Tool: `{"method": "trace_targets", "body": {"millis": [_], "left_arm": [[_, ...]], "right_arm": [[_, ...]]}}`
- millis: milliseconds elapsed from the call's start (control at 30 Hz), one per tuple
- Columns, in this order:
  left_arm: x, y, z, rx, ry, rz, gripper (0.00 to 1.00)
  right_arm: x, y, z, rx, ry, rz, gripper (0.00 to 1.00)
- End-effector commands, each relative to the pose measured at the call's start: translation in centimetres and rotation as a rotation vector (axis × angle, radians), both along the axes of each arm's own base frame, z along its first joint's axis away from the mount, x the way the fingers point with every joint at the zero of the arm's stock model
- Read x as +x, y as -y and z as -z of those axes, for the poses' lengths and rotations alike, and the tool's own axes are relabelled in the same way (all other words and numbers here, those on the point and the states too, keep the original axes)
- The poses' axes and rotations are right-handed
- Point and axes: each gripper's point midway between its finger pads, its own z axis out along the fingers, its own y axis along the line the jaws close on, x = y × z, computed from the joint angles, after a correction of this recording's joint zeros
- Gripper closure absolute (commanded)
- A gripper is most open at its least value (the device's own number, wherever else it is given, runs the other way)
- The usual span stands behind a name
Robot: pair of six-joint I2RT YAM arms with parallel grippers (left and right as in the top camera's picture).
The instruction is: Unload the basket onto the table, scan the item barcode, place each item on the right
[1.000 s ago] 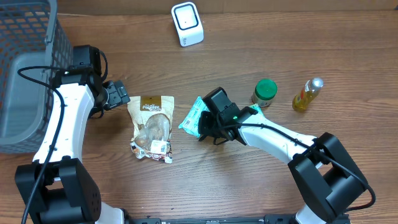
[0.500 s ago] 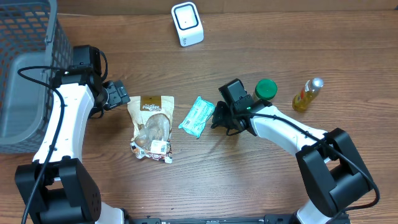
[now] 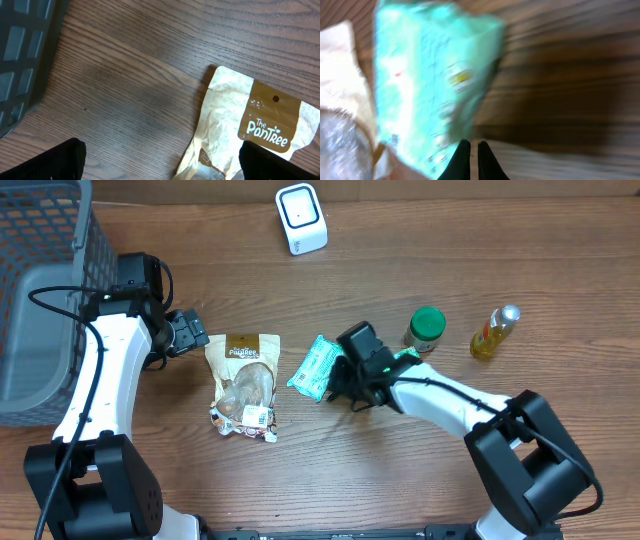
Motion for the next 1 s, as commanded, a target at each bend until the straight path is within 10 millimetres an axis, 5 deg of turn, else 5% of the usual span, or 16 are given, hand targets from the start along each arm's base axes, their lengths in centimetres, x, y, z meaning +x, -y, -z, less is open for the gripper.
{"method": "trace_targets", "body": {"millis": [0, 267, 600, 967], "left_arm": [[0.1, 0.0, -0.9, 0.007, 0.025, 0.022, 0.01], [0.1, 0.0, -0.9, 0.007, 0.025, 0.022, 0.01], [0.1, 0.0, -0.9, 0.007, 0.025, 0.022, 0.0], [0.1, 0.0, -0.9, 0.007, 0.025, 0.022, 0.0]], "right_arm": [[-1.3, -2.6, -0.7, 0.046, 0.016, -0.061, 0.96], [-2.5, -6.9, -3.2, 0.207, 0.034, -0.217, 0.93], [2.2, -9.7, -8.8, 0.306, 0.352, -0.328, 0.96], [4.0, -8.9, -6.5, 0.232, 0.377, -0.266, 0.96]]}}
